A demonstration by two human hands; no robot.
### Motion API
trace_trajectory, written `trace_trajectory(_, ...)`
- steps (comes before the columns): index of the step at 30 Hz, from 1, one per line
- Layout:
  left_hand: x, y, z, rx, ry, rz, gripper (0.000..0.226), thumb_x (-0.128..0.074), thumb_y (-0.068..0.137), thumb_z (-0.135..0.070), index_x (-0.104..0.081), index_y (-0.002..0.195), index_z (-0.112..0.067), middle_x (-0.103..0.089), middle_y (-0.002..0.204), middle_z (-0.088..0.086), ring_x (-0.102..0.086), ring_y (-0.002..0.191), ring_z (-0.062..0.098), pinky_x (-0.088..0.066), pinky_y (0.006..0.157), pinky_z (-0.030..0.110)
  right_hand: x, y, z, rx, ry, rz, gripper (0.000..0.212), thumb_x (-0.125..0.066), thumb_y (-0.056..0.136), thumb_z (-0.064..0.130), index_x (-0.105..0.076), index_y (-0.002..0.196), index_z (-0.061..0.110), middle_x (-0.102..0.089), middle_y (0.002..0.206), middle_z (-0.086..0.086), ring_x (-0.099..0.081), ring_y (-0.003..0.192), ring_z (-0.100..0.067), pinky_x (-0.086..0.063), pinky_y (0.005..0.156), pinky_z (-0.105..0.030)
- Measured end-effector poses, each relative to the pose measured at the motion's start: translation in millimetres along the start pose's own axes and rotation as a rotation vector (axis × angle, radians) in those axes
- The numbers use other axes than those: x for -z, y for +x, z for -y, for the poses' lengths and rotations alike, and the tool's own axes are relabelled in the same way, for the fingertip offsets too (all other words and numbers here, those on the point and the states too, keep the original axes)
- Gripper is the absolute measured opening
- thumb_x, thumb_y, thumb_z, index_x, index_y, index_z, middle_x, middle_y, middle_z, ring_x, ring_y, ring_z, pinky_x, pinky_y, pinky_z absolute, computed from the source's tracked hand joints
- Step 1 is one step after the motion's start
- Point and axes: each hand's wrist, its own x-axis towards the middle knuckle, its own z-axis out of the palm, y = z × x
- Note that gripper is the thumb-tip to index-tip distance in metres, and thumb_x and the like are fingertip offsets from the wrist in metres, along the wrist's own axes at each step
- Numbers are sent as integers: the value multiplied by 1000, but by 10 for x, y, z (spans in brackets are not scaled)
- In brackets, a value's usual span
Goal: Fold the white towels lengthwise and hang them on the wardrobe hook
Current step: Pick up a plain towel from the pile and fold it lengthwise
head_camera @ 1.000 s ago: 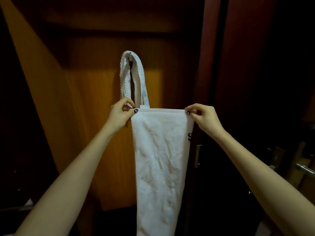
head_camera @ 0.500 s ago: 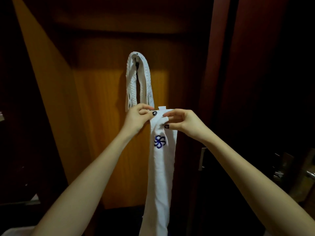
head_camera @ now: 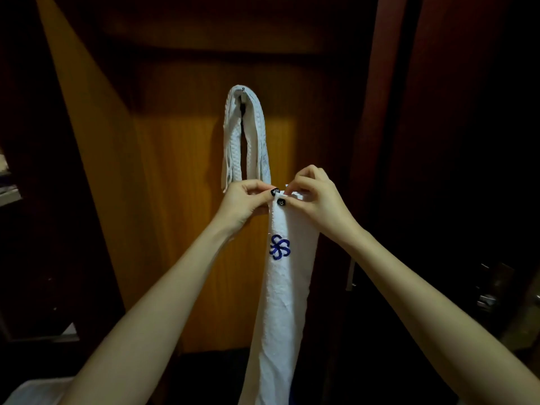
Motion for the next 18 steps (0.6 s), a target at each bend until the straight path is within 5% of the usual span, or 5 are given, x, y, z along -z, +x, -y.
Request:
trace_trajectory(3,9,-32,8,18,-22,52,7,-70,83,-19,-77,81,-18,-70,76,1,-64,71,10,-53,61,21,12,4,-3,-10,0,33,12,-73,83,31,-62,82,25,-53,97,3,-48,100,-16,-45,92,-45)
trace_trajectory(8,48,-62,88,46,-75,84,17,-76,73,-23,-78,89,-17,-73,87,9,-65,79,20,-53,63,24,-3,20,-75,-98,6,67,27,-75,80,34,-63,81,11,-54,106,-2,-51,106,-22,-49,92,-47)
trace_trajectory(14,98,21,150,-21,-97,41,14,-69,83,-6,-78,85,-17,-75,85,2,-69,77,12,-53,63,20,16,32,-195,-124,82,101,18,-75,83,28,-64,82,13,-58,108,-3,-56,100,-14,-43,81,-13)
trace_trajectory(18,266,87,77,-80,-48,35,13,-66,84,-2,-73,90,-11,-74,80,-2,-67,67,6,-50,56,16,166,-26,-328,-155,109,188,21,-74,84,23,-61,82,6,-62,89,-16,-57,80,-18,-47,75,-41)
